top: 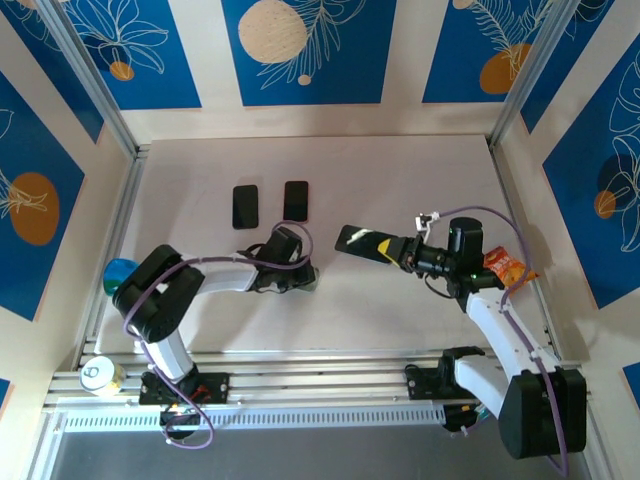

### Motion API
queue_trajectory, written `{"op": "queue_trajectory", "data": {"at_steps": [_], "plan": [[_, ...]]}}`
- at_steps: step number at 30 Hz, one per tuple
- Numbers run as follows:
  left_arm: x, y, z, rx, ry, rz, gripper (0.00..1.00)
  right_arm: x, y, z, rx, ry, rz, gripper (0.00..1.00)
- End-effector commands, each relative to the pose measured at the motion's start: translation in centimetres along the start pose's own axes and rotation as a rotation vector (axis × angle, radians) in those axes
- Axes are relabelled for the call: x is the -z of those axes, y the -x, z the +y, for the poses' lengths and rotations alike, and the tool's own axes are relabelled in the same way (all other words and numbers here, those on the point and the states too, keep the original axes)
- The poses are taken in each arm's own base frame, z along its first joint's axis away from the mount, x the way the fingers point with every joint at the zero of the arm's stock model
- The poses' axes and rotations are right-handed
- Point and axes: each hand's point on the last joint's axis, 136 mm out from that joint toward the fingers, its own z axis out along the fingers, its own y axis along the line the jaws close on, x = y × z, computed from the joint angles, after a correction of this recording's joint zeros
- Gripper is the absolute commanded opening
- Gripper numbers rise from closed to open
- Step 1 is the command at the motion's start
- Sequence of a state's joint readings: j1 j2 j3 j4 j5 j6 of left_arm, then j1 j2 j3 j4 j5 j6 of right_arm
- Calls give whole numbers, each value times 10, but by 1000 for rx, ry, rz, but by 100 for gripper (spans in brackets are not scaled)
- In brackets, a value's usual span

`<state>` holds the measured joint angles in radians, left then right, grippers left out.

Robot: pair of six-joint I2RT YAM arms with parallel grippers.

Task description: Put the phone into the phone case

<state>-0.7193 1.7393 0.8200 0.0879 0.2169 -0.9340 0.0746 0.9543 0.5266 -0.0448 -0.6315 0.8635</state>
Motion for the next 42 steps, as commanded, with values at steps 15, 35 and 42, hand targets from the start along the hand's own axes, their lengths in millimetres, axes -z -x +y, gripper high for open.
{"op": "queue_trajectory", "data": {"at_steps": [15, 35, 42], "plan": [[85, 60, 24, 49, 22, -226, 0, -25, -45, 7, 77, -67, 110, 0], [104, 93, 111, 149, 94, -287, 0, -153, -62, 28, 135, -96, 188, 0], [94, 92, 114, 144, 78, -268, 0, -180, -67, 29, 71, -59, 223, 0]]}}
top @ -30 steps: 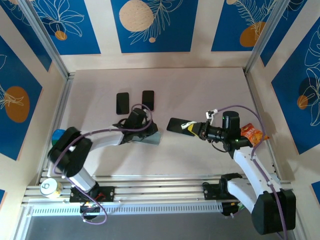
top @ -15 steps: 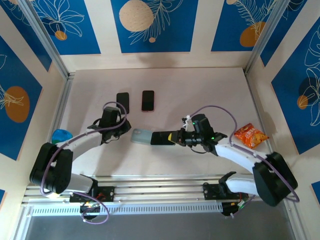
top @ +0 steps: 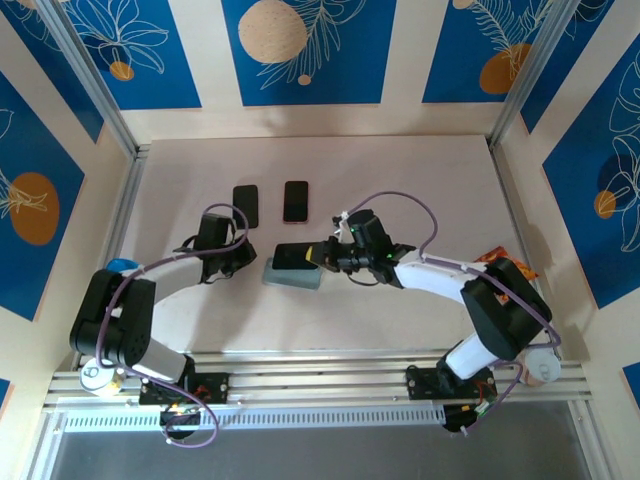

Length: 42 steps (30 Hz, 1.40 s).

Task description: Put the phone into the phone case

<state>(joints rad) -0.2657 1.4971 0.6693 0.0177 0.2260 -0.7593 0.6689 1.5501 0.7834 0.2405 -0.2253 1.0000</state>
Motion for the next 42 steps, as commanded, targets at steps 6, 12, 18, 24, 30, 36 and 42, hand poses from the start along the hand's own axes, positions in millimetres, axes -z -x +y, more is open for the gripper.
{"op": "queue_trajectory", "data": {"at_steps": [6, 12, 18, 24, 30, 36, 42], "plan": [[-1, 1, 3, -50, -11, -10, 0, -24, 2, 19, -32, 91, 20, 0], [-2, -4, 6, -54, -15, -6, 0, -34, -6, 12, -52, 65, 35, 0], [-7, -16, 14, -46, -15, 23, 0, -38, -12, 2, -74, 37, 44, 0], [-10, -22, 15, -31, -32, 37, 0, -36, -16, -10, -104, 0, 43, 0], [-9, -25, 14, -32, -37, 40, 0, -34, -20, -28, -163, -57, 51, 0], [-11, -27, 16, -34, -32, 48, 0, -34, -25, -43, -210, -116, 75, 0], [-16, -33, 14, -40, -33, 64, 0, -40, -30, -56, -257, -149, 100, 0]]}}
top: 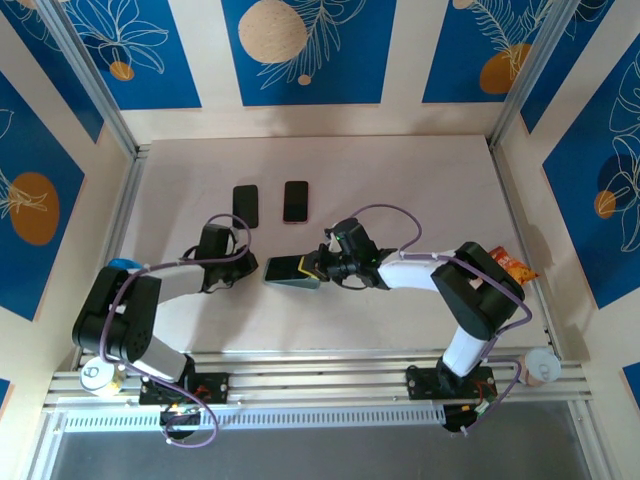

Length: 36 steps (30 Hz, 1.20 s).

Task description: Put the phone into the phone case

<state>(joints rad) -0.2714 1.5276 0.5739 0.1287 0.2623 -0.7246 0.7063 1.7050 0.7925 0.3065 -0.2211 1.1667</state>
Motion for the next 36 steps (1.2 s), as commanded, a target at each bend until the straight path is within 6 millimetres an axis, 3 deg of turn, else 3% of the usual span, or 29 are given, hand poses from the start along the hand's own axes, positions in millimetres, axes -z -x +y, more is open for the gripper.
{"op": "queue_trajectory", "data": {"at_steps": [1, 19, 30, 36], "plan": [[-5, -9, -2, -8, -15, 29, 0, -8, -6, -28, -79, -95, 34, 0], [-18, -22, -6, -26, 4, 61, 0, -20, -6, -40, -36, -153, 75, 0], [-17, -7, -24, -26, -37, 22, 0, -24, -10, -47, -17, -185, 105, 0], [-16, -9, -27, -34, -45, 27, 0, -29, -11, -47, -15, -192, 119, 0]]}}
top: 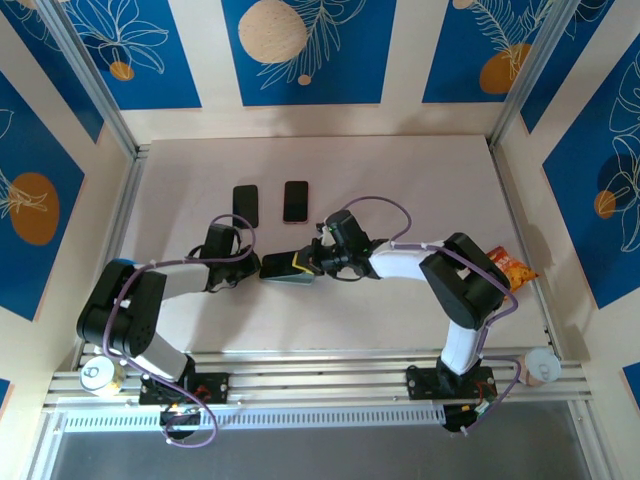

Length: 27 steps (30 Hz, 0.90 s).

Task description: Put the phone into the phone case

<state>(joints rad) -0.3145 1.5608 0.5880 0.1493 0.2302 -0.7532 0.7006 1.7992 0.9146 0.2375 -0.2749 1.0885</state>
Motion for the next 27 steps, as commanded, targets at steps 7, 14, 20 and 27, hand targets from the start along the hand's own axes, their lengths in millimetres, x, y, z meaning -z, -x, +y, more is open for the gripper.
{"op": "queue_trajectory", "data": {"at_steps": [7, 14, 20, 27], "plan": [[-9, -9, -21, -24, -55, 35, 0, -19, -23, -60, -83, -193, 85, 0], [-9, -8, -22, -24, -57, 32, 0, -13, -24, -65, -70, -258, 88, 7], [-9, -9, -22, -24, -57, 32, 0, -7, -21, -61, -43, -295, 81, 20], [-8, -10, -22, -22, -61, 30, 0, -4, -14, -51, -8, -318, 83, 22]]}}
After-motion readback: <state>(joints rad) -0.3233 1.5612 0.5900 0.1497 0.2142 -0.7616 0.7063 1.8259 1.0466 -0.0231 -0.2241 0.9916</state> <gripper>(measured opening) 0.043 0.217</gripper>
